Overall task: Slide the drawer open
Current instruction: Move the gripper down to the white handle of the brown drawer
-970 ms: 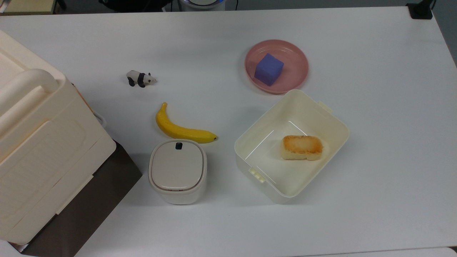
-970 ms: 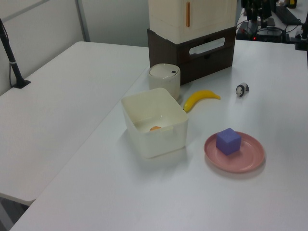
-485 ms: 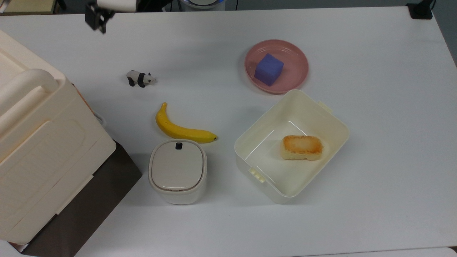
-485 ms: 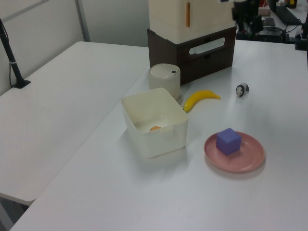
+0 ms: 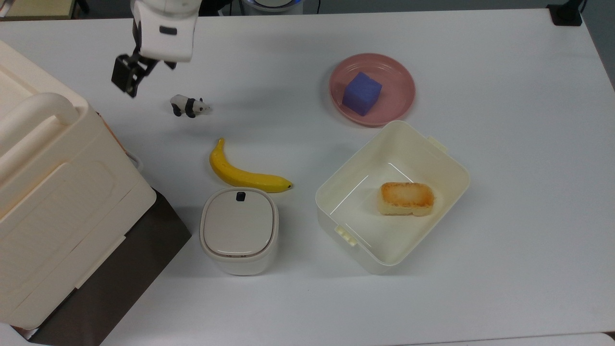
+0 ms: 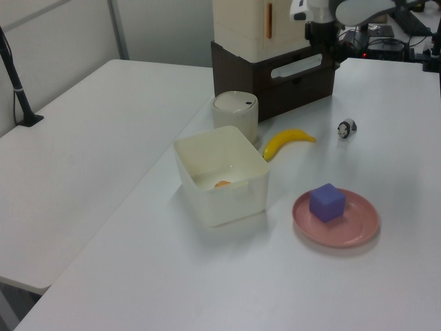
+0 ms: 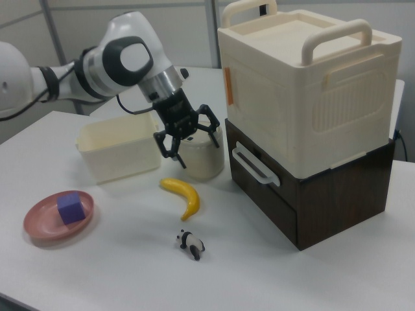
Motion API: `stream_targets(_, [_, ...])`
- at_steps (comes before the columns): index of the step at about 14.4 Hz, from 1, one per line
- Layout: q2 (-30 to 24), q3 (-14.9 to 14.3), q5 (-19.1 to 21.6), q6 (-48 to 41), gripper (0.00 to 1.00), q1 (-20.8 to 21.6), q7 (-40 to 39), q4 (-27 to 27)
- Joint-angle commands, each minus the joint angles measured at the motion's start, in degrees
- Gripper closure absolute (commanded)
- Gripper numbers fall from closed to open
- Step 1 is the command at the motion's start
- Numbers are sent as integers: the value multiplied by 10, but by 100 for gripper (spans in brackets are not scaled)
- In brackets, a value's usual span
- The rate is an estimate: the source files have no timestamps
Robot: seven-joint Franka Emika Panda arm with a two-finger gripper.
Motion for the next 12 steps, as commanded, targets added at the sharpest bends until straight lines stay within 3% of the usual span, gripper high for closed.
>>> stream_targets(1, [17,-3,-12,46,0,0,41,-2])
stream_targets(4, [17,-2,-7,48,0,-1,141,7])
stream_targets(8, [17,12,-5,47,0,-2,124,7])
stream_targets(12, [25,12,-7,55,0,-29,-39,8])
